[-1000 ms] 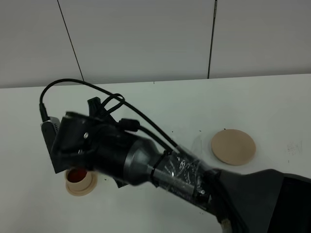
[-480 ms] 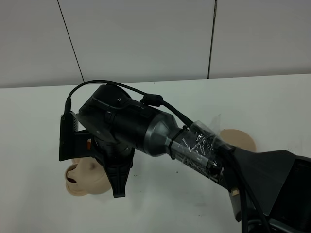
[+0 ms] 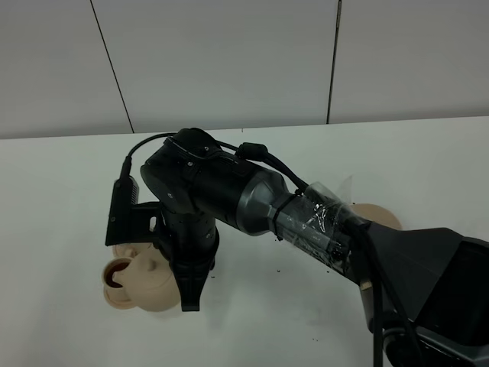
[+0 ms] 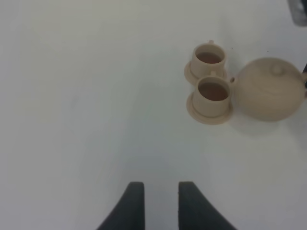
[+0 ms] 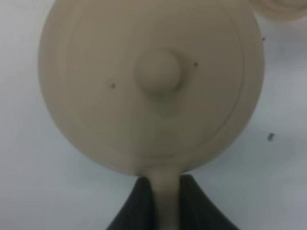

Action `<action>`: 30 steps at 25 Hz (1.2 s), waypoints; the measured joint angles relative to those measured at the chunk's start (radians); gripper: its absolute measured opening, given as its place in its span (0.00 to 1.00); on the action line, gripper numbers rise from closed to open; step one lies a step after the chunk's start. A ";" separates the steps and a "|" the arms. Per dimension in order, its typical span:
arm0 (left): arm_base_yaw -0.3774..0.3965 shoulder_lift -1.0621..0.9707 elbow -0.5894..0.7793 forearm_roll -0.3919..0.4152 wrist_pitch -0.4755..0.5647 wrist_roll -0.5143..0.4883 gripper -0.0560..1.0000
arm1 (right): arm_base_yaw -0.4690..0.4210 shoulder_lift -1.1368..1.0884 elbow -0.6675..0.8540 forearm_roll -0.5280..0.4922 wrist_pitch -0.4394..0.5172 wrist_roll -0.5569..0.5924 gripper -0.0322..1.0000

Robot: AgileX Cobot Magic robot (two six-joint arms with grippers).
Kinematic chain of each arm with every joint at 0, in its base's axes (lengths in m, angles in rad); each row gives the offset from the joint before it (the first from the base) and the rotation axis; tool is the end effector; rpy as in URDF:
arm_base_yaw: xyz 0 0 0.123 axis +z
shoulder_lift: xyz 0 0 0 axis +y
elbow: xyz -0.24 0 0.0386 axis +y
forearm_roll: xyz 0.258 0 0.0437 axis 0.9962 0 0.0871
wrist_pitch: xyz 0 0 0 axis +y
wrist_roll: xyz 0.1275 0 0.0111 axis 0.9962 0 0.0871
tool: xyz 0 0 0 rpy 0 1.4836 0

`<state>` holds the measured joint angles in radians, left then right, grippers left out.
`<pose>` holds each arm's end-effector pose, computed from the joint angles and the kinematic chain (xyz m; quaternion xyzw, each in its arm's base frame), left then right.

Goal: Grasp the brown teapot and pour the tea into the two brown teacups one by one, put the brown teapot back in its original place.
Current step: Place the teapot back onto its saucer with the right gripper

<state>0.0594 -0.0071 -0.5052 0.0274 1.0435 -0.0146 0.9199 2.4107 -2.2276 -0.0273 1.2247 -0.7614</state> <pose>0.0784 0.0077 0.2695 -0.0318 0.8448 0.0256 0.5336 0.3042 0.3940 0.1265 -0.7412 0.6595 -0.0034 0.1254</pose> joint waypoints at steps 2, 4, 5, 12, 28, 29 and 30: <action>0.000 0.000 0.000 0.000 0.000 0.000 0.28 | -0.006 0.006 0.000 0.000 0.000 0.000 0.12; 0.000 0.000 0.000 0.000 0.000 0.000 0.28 | -0.010 0.008 0.000 -0.004 0.000 0.000 0.12; 0.000 0.000 0.000 0.000 0.000 0.000 0.28 | -0.011 0.007 0.000 -0.005 -0.001 0.000 0.12; 0.000 0.000 0.000 0.000 0.000 0.000 0.28 | -0.017 0.006 0.000 -0.038 -0.001 0.013 0.12; 0.000 0.000 0.000 0.000 0.000 0.000 0.28 | -0.078 0.001 0.000 -0.007 -0.001 0.058 0.12; 0.000 0.000 0.000 0.000 0.000 0.000 0.28 | -0.090 -0.003 0.000 -0.003 -0.001 0.060 0.12; 0.000 0.000 0.000 0.000 0.000 0.000 0.28 | -0.103 -0.006 0.000 -0.001 0.000 0.060 0.12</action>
<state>0.0594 -0.0071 -0.5052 0.0274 1.0435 -0.0146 0.8173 2.4047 -2.2276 -0.0287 1.2251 -0.7013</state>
